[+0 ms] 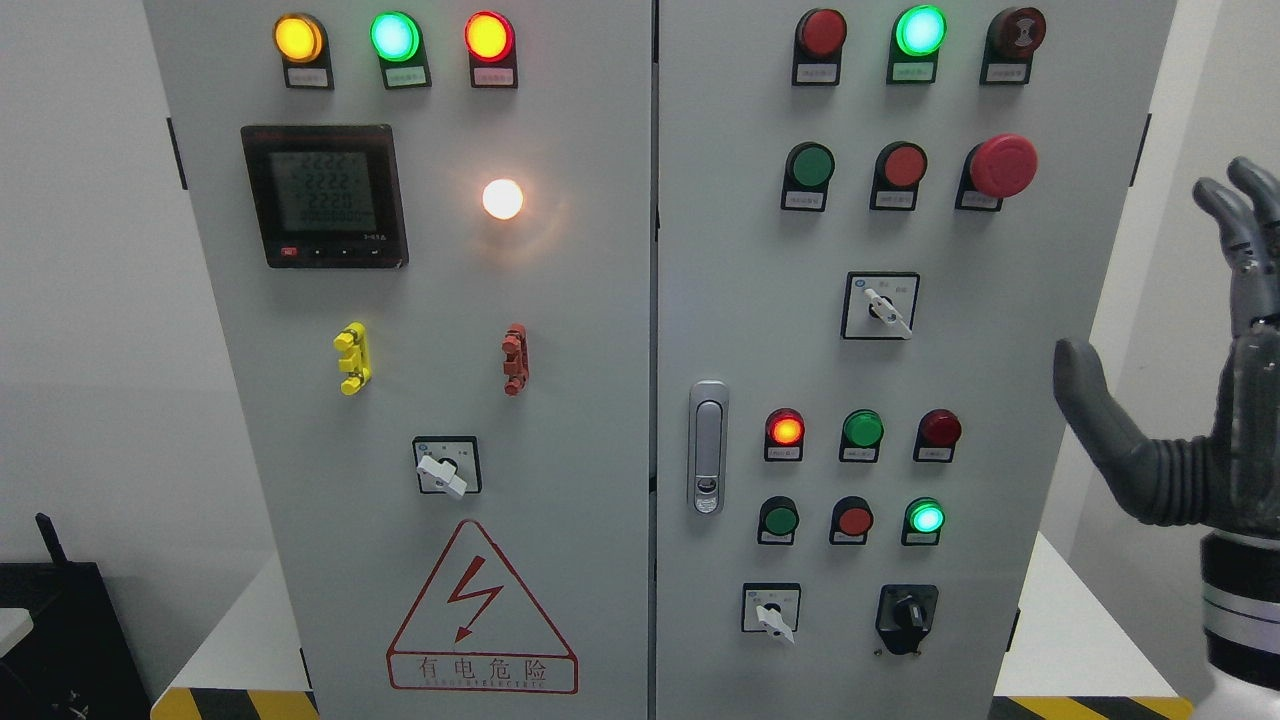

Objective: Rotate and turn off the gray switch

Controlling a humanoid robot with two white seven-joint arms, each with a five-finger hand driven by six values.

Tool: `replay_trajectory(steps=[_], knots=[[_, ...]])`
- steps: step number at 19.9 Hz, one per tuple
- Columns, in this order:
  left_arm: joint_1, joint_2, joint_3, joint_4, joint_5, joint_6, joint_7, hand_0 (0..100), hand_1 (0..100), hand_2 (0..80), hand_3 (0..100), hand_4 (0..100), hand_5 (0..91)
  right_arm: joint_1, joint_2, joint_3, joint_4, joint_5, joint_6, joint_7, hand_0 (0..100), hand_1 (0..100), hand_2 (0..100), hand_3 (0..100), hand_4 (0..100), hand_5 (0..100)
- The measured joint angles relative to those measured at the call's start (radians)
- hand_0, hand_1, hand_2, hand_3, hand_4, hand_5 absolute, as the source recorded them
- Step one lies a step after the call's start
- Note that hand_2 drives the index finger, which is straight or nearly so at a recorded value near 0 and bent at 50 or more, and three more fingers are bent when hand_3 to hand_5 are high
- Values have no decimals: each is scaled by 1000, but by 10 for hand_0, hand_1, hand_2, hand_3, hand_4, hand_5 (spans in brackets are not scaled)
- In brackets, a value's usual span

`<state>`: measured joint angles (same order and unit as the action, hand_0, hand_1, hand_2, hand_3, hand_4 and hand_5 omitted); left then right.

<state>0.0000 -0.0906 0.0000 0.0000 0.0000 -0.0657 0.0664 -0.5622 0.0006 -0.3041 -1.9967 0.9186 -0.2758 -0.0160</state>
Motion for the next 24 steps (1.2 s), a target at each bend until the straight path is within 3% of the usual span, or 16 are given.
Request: replay_trajectory(steps=[11,13,14,17,19,23,24], knots=[[0,0,0,0,0,0,0,120,389,0,0,0,0,-2,0,1,1,0,0,0,253,217,0,0,0,0],[0,0,0,0,0,0,0,120,389,0,0,0,0,-2,0,1,1,0,0,0,252,237,0,29,97,0],[0,0,0,0,0,0,0,120,389,0,0,0,0,-3,1,1,1,0,-1,0,254,251,0,113,214,25],[0,0,0,0,0,0,0,120,389,0,0,0,0,-6,14,4,1,-1,-4,1,275,317,0,303,316,254],[0,0,0,0,0,0,0,120,389,0,0,0,0,-8,24,6,1,-1,-5,2,283,364,22,328,367,328],[0,0,0,0,0,0,0,120,389,0,0,0,0,-9,44,9,2,-1,-6,3,298,406,86,527,573,676],[0,0,0,0,0,0,0,120,389,0,0,0,0,-9,51,9,2,-1,-6,3,297,409,98,551,607,725]])
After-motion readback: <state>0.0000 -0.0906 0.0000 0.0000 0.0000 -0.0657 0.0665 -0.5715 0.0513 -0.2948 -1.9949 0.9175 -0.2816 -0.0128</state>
